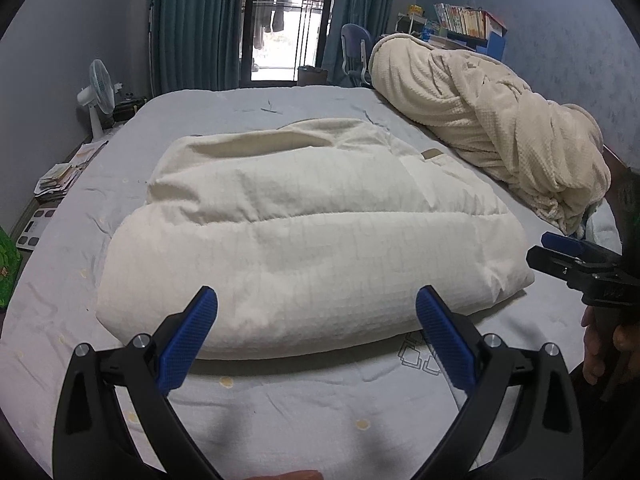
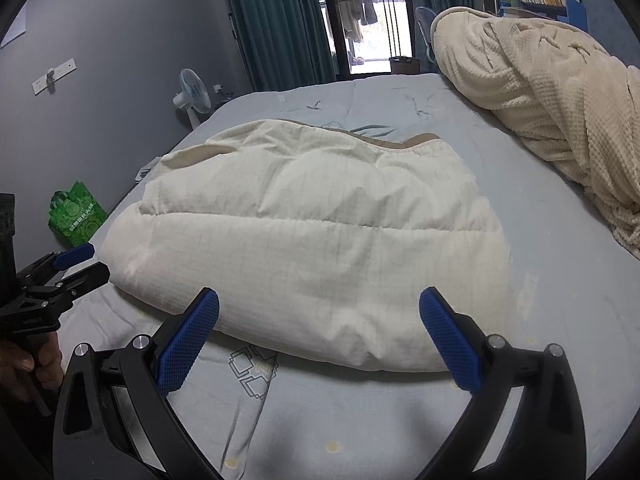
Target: Fold large clothes
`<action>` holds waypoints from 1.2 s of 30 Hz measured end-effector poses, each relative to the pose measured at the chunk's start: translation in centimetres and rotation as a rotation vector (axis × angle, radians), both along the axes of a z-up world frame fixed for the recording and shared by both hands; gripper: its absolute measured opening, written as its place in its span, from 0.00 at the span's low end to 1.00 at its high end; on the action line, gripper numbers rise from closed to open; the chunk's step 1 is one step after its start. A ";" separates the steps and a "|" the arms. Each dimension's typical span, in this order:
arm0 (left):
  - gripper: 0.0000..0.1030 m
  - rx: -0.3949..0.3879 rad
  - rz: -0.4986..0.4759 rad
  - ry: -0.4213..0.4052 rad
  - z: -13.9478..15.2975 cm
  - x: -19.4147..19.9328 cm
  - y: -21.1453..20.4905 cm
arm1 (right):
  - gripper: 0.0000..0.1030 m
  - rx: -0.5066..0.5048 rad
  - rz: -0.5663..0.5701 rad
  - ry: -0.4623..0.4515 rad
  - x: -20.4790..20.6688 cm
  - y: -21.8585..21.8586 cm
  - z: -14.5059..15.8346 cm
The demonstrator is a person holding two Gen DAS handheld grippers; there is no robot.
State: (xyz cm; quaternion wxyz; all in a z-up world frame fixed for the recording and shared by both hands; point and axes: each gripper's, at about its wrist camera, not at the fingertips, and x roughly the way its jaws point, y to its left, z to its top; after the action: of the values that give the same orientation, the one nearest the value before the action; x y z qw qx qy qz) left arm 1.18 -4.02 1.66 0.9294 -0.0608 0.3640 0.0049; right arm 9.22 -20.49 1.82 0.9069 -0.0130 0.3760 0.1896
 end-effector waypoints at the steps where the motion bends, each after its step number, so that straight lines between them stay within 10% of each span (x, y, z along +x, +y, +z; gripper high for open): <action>1: 0.92 0.003 0.004 -0.002 0.0 -0.1 0.0 | 0.94 -0.002 -0.001 0.000 0.0 0.0 0.0; 36: 0.92 0.047 0.015 0.008 0.0 0.0 0.1 | 0.94 -0.013 -0.007 0.027 0.0 0.2 -0.8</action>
State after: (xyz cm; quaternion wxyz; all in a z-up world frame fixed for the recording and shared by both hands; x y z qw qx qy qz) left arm 1.19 -3.93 1.67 0.9291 -0.0418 0.3668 0.0207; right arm 9.24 -20.32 1.02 0.9023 -0.0148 0.3896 0.1842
